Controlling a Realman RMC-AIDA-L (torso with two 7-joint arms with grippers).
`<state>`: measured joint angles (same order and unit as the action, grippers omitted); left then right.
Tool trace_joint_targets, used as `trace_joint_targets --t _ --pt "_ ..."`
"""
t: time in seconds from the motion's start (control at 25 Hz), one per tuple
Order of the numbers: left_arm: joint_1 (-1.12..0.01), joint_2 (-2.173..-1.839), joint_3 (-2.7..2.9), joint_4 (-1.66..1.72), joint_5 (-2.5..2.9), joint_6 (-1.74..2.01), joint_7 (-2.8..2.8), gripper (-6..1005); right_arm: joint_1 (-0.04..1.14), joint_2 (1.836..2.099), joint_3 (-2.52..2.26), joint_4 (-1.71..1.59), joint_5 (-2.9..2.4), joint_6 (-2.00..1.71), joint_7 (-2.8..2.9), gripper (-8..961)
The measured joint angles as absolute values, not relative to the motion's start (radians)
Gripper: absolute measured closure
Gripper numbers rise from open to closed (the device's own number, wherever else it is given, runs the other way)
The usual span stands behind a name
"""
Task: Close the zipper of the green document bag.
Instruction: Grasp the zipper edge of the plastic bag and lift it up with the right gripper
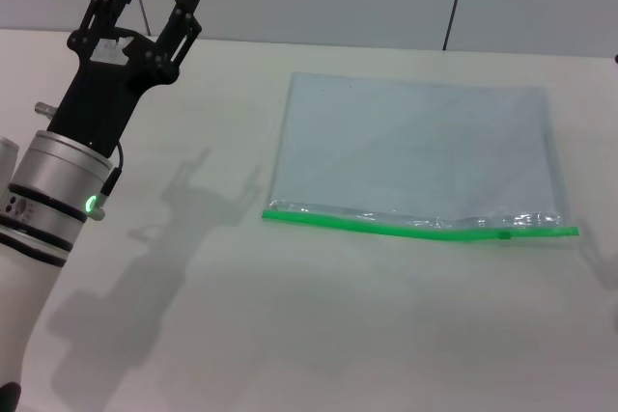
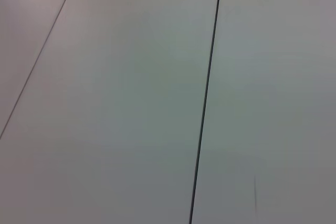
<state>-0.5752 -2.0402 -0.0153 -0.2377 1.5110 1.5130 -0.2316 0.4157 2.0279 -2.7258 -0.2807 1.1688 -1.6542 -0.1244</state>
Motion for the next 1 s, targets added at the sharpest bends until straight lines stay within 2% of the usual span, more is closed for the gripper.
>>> trace_joint_targets --t 0.6,1.0 --pt "-0.575 -2.039 -0.015 -0.238 1.511 1.509 -0.23 226 0.427 2.028 -2.735 -0.263 1.168 -1.588 -0.155 102" --pt "-0.575 -2.039 -0.015 -0.237 1.511 1.509 -0.219 226 0.381 2.03 -2.765 -0.252 1.167 -1.508 -0.504 102"
